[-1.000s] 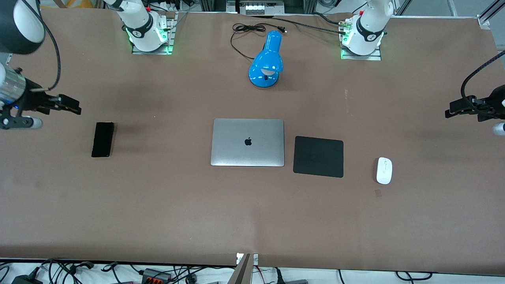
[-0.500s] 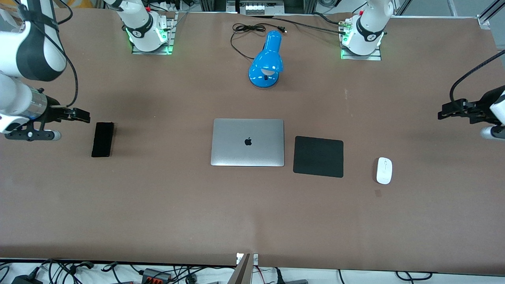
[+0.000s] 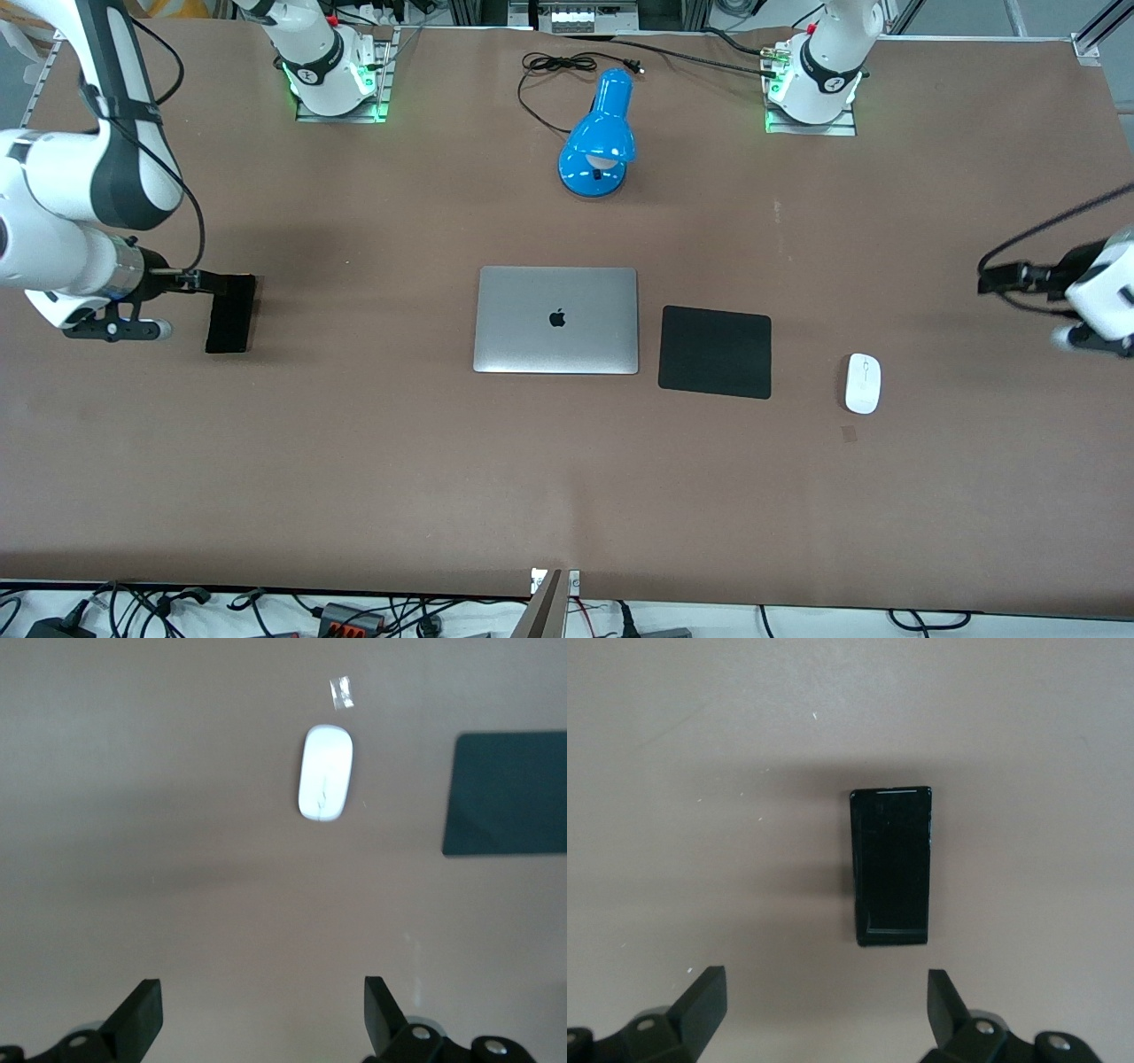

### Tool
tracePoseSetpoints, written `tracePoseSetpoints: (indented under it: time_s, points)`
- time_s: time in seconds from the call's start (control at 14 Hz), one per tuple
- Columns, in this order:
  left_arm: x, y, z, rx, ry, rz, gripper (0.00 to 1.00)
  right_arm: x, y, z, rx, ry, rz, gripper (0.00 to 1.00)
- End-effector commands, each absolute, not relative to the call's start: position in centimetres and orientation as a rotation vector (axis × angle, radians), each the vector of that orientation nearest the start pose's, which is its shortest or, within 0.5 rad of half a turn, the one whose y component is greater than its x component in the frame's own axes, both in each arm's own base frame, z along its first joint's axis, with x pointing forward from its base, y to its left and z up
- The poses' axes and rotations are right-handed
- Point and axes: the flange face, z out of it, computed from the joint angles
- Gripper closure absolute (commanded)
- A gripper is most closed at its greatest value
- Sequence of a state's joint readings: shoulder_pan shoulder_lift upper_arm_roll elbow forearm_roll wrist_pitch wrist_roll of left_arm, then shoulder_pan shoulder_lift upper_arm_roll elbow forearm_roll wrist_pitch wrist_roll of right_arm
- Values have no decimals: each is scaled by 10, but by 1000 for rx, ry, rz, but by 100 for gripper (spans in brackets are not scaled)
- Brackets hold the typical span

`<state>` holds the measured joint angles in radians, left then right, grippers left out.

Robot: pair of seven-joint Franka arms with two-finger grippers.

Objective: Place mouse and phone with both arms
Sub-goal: 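Reach the right gripper to the black phone while the left gripper reaches the mouse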

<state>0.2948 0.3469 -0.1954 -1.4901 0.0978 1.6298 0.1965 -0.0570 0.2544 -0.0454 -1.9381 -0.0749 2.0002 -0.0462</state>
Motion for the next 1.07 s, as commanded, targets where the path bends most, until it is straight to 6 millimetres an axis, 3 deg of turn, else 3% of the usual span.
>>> tracePoseSetpoints:
  time_s: [0.0, 0.14, 0.29, 0.36, 0.71, 1.0]
  points:
    - [657, 93, 404, -3118, 233, 311, 0, 565, -78, 312, -3192, 39, 266, 0]
    - [663, 82, 358, -3126, 281, 245, 0, 563, -91, 291, -3192, 57, 230, 0]
    - [667, 58, 315, -3099, 361, 149, 0, 566, -100, 272, -3192, 54, 214, 0]
    - [668, 63, 295, -3098, 364, 154, 0, 566, -100, 263, -3190, 52, 221, 0]
    - [670, 29, 233, -3103, 433, 120, 0, 562, -129, 207, -3171, 18, 232, 0]
    - [667, 13, 216, -3049, 522, 132, 0, 565, -125, 183, -3156, 45, 201, 0]
